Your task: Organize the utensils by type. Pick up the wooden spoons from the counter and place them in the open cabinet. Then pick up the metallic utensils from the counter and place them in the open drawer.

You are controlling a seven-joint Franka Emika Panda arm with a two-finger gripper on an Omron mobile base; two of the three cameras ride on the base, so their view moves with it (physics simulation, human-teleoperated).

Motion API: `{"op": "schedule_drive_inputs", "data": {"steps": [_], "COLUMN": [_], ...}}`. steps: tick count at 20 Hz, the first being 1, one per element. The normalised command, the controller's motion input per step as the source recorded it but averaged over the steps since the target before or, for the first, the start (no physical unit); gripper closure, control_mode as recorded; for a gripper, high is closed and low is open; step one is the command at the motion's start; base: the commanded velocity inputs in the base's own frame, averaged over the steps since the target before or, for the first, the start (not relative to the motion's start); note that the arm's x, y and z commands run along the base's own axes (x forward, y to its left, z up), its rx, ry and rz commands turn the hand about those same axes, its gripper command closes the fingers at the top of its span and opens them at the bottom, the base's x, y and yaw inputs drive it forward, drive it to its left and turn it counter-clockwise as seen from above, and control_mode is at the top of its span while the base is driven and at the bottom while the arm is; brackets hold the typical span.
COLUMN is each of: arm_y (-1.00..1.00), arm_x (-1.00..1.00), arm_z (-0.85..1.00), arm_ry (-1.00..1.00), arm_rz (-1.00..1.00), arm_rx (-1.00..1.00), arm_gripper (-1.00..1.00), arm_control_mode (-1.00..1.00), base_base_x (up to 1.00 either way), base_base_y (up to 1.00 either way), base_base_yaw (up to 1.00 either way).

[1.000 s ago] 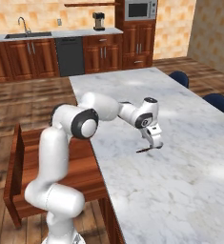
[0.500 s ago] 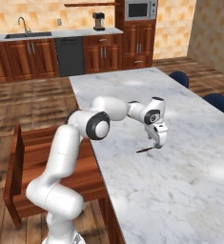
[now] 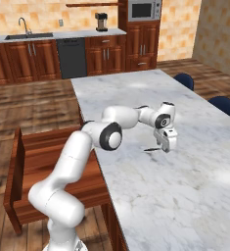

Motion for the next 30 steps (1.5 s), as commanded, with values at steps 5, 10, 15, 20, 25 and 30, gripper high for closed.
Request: {"op": "schedule_drive_inputs", "data": {"steps": [5,10,15,20,25,30], "arm_y": [0.0,0.0,0.01,0.02,0.17,0.18], "arm_x": [-0.09,-0.03,-0.09,-0.24,-0.34,-0.21], "arm_z": [-0.14,-0.22,-0.43,-0.59,-0.43,0.13], "arm_ry": [0.0,0.0,0.01,0.05,0.01,0.0], "arm_rz": [-0.02,-0.06,-0.1,-0.13,-0.12,-0.08], "arm_rx": [0.0,0.0,0.0,-0.03,-0.1,-0.04], "arm_gripper": [-1.0,-1.0,1.0,1.0,1.0,1.0], "arm_control_mode": [-1.0,-1.0,-1.0,-1.0,-1.0,-1.0], "base_base_x": [0.0,0.0,0.0,0.0,0.0,0.0], "base_base_y": [0.0,0.0,0.0,0.0,0.0,0.0], "base_base_yaw": [0.0,0.0,0.0,0.0,0.0,0.0]}}
